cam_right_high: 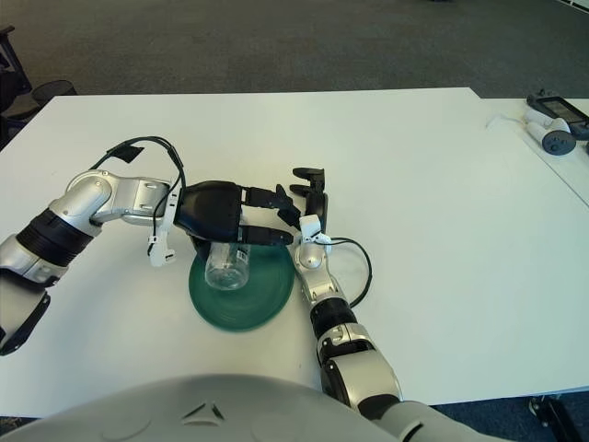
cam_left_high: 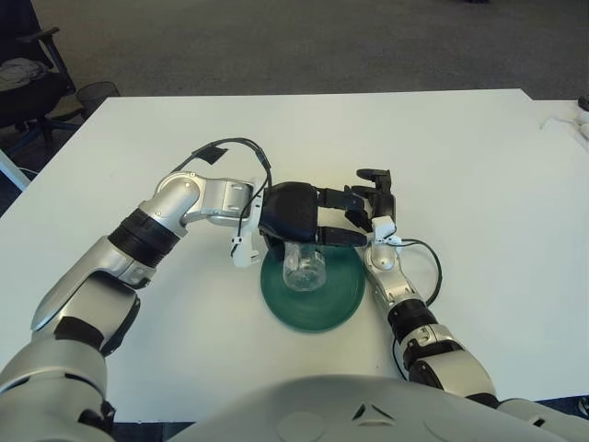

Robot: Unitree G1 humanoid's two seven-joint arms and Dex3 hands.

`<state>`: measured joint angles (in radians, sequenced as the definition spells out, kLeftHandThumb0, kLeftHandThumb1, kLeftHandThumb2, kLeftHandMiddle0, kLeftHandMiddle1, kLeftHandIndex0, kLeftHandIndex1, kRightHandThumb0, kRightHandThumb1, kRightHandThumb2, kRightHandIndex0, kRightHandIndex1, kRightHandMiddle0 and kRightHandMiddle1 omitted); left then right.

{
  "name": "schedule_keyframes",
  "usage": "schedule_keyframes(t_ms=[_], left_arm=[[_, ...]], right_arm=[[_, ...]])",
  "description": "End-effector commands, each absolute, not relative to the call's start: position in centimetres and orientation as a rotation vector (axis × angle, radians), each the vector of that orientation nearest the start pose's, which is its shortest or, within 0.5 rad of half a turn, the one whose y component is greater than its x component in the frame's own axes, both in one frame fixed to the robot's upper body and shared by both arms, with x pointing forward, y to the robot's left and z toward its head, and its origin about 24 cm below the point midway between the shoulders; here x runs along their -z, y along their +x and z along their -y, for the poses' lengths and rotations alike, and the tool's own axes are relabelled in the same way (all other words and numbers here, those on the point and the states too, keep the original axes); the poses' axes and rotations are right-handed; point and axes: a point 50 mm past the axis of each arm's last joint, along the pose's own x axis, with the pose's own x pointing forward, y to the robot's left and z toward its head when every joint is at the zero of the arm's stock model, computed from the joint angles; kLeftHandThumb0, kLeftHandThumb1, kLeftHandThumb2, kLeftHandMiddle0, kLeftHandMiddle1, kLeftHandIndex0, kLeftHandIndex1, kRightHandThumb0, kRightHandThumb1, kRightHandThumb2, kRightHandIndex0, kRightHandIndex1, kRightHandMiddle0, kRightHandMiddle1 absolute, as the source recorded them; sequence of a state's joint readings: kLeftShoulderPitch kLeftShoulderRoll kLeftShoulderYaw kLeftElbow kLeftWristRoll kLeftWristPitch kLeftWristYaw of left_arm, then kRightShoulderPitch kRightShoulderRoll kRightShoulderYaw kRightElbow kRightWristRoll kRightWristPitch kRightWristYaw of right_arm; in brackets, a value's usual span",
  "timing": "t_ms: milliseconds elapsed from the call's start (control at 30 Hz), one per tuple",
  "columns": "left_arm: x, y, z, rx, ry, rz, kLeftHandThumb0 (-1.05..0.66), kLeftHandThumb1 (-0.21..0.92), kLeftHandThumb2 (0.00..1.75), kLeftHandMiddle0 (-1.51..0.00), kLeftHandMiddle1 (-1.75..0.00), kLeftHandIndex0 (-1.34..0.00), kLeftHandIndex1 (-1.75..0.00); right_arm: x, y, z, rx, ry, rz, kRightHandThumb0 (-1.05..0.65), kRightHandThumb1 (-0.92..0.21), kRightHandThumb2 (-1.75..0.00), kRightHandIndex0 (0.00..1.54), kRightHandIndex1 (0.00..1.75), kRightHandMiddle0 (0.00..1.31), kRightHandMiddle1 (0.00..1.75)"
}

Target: Put the bottle into the plate.

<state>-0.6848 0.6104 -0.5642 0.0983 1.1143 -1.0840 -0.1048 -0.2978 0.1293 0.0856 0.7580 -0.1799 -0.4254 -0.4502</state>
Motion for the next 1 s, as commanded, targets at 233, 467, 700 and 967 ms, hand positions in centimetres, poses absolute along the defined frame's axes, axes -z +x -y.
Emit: schedule_keyframes(t_ms=[233, 467, 700, 967], left_arm=[[-12.2, 25.5, -7.9, 1.273, 1.741, 1.328, -0.78, 0.92, 0.41, -0.07, -0.01, 0.0, 0.0], [-12.3, 25.2, -8.1, 1.27, 1.732, 1.335, -0.74, 0.9, 0.38, -0.09, -0.02, -0.02, -0.02], [-11.7, 24.8, -8.4, 1.247, 1.767, 1.321, -0.71, 0.87, 0.4, -0.12, -0.01, 0.0, -0.12], [-11.0, 24.4, -8.1, 1.213, 1.779, 1.306, -0.69, 0.87, 0.42, -0.13, -0.01, 0.0, -0.11]], right_arm=[[5.7, 24.1, 8.3, 0.171, -0.1, -0.253, -0.5, -0.66, -0.84, 0.27, 0.95, 0.02, 1.45], [5.6, 24.0, 8.2, 0.16, -0.085, -0.246, -0.47, -0.63, -0.87, 0.28, 0.96, 0.02, 1.45], [5.5, 23.9, 8.1, 0.139, -0.076, -0.249, -0.47, -0.61, -0.9, 0.27, 0.97, 0.05, 1.48], [4.9, 23.6, 7.8, 0.126, -0.082, -0.227, -0.48, -0.63, -0.89, 0.26, 0.98, 0.05, 1.5]])
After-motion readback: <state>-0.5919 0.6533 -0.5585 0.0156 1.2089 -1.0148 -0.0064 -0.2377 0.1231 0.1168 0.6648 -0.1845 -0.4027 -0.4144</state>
